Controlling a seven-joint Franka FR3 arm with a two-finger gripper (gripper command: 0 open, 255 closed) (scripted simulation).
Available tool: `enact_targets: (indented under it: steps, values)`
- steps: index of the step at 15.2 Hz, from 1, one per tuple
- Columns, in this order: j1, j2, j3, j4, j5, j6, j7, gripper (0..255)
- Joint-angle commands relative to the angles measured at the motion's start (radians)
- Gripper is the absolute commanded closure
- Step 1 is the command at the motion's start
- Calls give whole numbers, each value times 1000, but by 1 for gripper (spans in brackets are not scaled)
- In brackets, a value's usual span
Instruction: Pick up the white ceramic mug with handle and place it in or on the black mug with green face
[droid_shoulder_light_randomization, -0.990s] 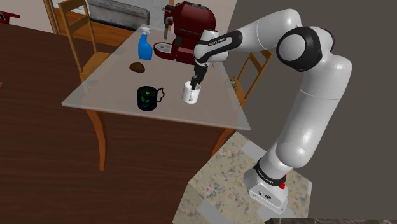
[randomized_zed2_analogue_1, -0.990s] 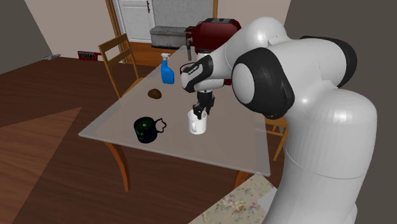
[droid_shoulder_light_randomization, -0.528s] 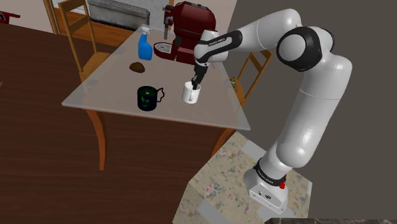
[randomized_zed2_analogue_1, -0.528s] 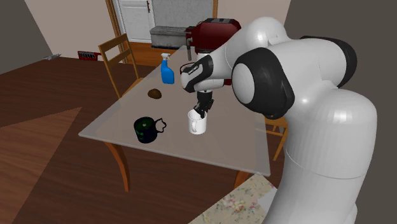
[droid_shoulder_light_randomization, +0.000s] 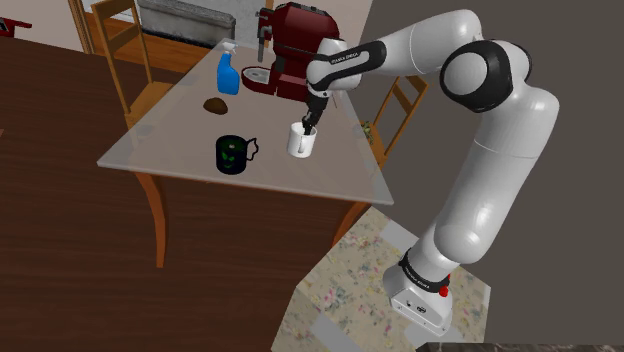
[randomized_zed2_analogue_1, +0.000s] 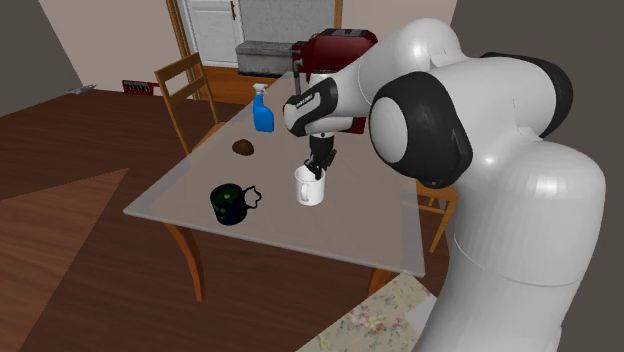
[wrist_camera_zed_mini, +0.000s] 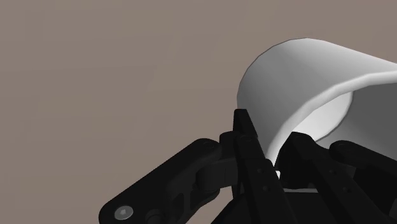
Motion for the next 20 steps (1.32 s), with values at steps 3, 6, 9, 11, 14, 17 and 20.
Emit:
enact_targets:
  steps: [3, 6, 9, 11, 14, 17, 20]
  values:
    - [2, -26, -2, 23, -8, -49, 6, 255]
    - [3, -42, -3, 45, -13, -86, 10, 255]
    - [3, -55, -4, 69, -17, -123, 13, 255]
    - [4, -63, -4, 86, -20, -147, 15, 255]
    - [4, -74, -5, 113, -23, -185, 17, 255]
    - [4, -82, -5, 143, -26, -223, 20, 255]
    - [4, -89, -6, 175, -28, -262, 22, 255]
